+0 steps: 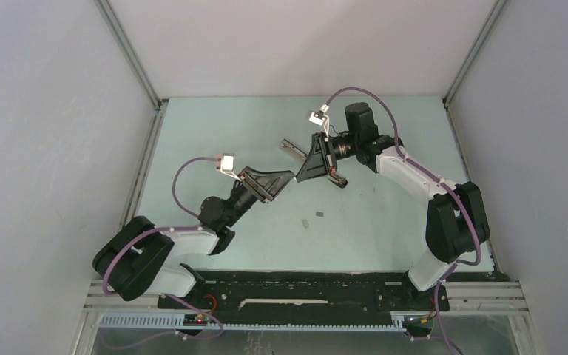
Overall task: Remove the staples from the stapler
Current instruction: Place the staple in the staple box.
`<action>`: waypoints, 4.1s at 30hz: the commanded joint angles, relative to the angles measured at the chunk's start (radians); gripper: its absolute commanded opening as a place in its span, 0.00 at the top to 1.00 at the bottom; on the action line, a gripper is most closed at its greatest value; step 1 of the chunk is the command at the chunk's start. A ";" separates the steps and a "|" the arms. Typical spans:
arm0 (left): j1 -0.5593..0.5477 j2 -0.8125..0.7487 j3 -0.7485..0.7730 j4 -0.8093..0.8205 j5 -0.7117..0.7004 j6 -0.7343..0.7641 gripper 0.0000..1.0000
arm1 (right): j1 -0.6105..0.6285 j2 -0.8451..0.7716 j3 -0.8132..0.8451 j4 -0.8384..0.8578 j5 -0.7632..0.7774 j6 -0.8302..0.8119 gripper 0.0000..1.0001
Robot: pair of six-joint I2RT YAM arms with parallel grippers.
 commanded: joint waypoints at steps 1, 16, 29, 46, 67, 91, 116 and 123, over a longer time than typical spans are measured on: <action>-0.011 0.010 0.062 0.043 0.014 -0.007 0.54 | 0.007 0.003 -0.002 0.036 0.002 0.016 0.82; -0.012 0.019 0.068 0.043 0.017 -0.011 0.77 | 0.008 0.005 -0.002 0.030 -0.002 0.018 0.82; -0.012 0.011 0.053 0.043 0.015 0.002 0.94 | -0.001 -0.017 -0.001 -0.055 0.033 -0.081 0.30; 0.090 -0.070 -0.074 -0.106 0.039 0.052 0.96 | -0.161 -0.189 0.000 -0.657 0.250 -0.769 0.16; 0.089 -0.294 0.276 -1.240 -0.146 0.505 0.94 | -0.197 -0.151 0.000 -0.705 0.245 -0.823 0.18; 0.014 -0.222 0.379 -1.348 -0.335 0.559 0.94 | -0.208 -0.120 -0.001 -0.693 0.273 -0.806 0.18; -0.047 -0.094 0.448 -1.370 -0.463 0.548 0.94 | -0.213 -0.111 -0.001 -0.686 0.281 -0.802 0.18; -0.050 -0.055 0.469 -1.371 -0.478 0.558 0.93 | -0.214 -0.111 -0.001 -0.684 0.275 -0.795 0.18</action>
